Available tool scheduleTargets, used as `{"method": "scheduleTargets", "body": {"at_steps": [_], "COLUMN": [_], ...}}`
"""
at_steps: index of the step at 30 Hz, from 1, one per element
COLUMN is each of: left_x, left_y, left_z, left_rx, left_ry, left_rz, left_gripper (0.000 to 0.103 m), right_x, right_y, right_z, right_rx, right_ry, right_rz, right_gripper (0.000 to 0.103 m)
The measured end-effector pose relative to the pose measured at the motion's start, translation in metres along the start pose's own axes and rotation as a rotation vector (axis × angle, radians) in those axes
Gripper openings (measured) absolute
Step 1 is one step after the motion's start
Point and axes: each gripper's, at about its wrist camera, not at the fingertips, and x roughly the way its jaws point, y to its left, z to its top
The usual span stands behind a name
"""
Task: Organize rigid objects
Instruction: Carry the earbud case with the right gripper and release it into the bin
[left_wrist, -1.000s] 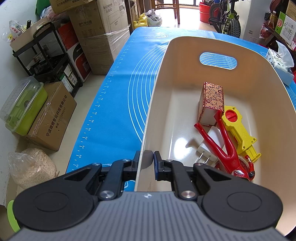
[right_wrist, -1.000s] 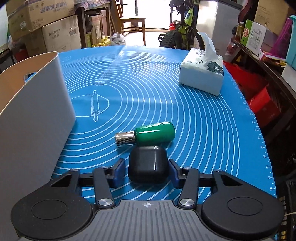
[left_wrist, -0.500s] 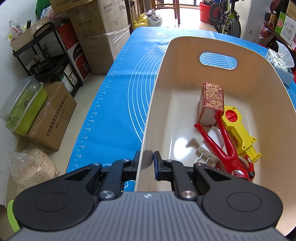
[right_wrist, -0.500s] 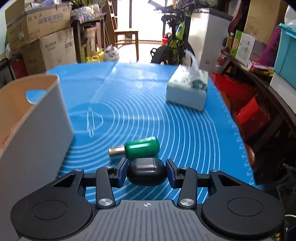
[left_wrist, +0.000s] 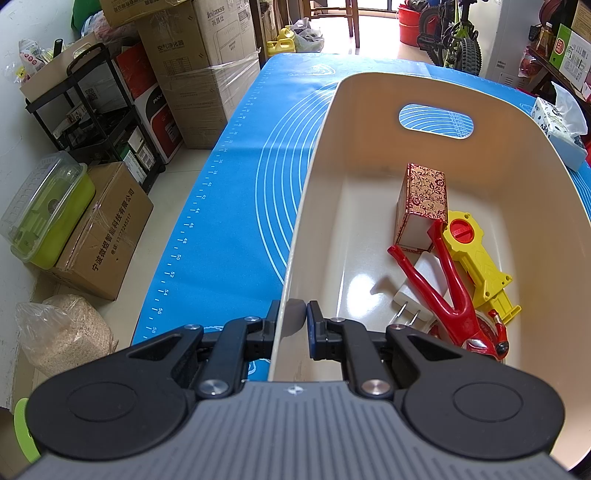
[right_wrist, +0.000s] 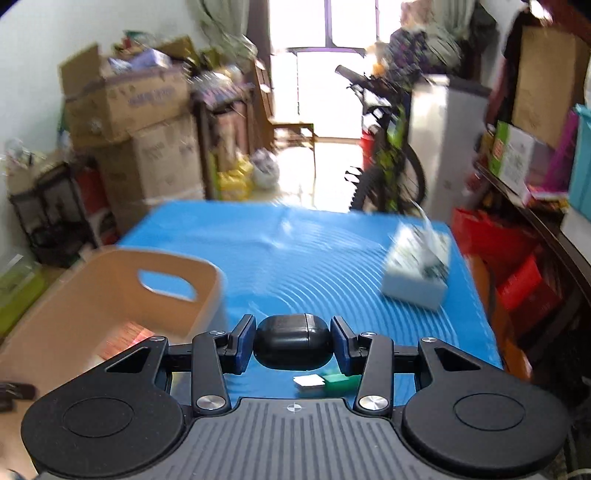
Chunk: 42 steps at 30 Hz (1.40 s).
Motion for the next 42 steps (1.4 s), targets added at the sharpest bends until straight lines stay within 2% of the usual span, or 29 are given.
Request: {"method": "scheduleTargets", "body": {"at_steps": [4,8,11,23,27,32,34,36,37,40,42], "left_x": [0.0,0.0,0.0,0.001,0.001,0.001,0.001,0.001,0.001,0.001,0.001], "left_y": [-0.001,0.0,0.0,0.0,0.001,0.0,0.0,0.001,0.001,0.0,0.001], "left_z": [0.0,0.0,0.0,0.001,0.001,0.001,0.001,0.001,0.001,0.001,0.001], "left_rx": [0.0,-0.001,0.002,0.001,0.0,-0.002,-0.001,-0.002,-0.002,-0.002,-0.002], "left_ry": [0.0,0.0,0.0,0.0,0.0,0.001,0.001,0.001,0.001,0.001,0.001], "left_rz": [0.0,-0.001,0.0,-0.002,-0.003,-0.003,-0.003,-0.003,-0.004,-0.003,-0.004], "left_gripper": [0.016,0.016,0.016,0.015,0.015,0.015,0.015,0.015,0.015,0.015,0.015], "right_x": [-0.012,-0.01,-0.009,0.023,0.032,0.03,0.028,0.028,0.026,0.014,0.005], "right_y": [0.03,0.061,0.081,0.133,0.139,0.138,0.137,0.132,0.13,0.122,0.111], "right_z": [0.013,0.014,0.008,-0.035,-0.045,-0.047,-0.046,-0.043,-0.041,-0.031,-0.023], "right_rx": [-0.038,-0.079,-0.125,-0.232,-0.26,-0.278,-0.271,-0.255,-0.245,-0.227,-0.202], "right_ry": [-0.043,-0.03,-0.037,0.182,0.256,0.272,0.269,0.275,0.27,0.207,0.154], "right_rz": [0.082,0.16,0.188,0.252,0.248,0.258,0.263,0.285,0.294,0.291,0.276], "right_gripper": [0.049,0.049,0.049,0.049,0.049,0.048,0.055,0.056,0.057,0.07,0.072]}}
